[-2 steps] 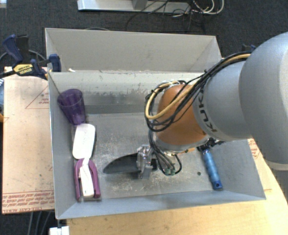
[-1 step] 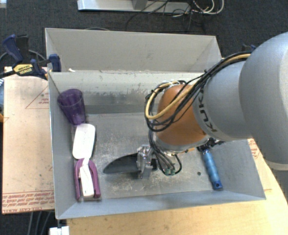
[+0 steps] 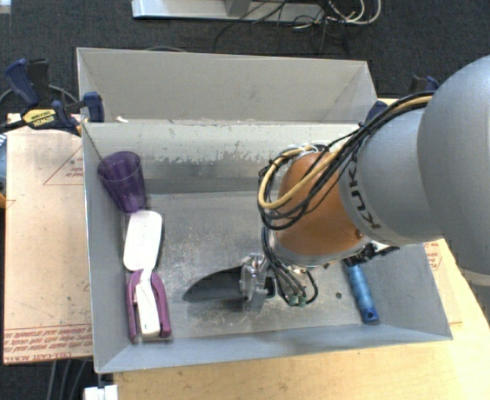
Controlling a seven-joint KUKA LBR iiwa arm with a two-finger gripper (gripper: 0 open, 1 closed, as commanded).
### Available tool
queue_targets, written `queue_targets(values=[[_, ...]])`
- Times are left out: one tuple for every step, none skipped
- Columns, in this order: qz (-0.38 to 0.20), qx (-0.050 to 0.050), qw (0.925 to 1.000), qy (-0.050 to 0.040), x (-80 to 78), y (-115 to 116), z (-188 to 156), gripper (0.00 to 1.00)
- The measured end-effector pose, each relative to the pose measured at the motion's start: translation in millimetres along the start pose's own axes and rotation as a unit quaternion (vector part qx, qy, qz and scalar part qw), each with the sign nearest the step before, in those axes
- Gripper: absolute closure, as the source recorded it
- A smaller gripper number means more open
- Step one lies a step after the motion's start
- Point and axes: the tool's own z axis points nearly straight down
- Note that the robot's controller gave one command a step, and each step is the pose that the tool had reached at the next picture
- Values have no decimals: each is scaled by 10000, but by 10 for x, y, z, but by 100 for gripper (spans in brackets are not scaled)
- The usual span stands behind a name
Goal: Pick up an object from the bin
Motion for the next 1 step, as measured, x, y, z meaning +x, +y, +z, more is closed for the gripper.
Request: queue_targets(values=[[1,-1,10000,0,0,-1,0,100]])
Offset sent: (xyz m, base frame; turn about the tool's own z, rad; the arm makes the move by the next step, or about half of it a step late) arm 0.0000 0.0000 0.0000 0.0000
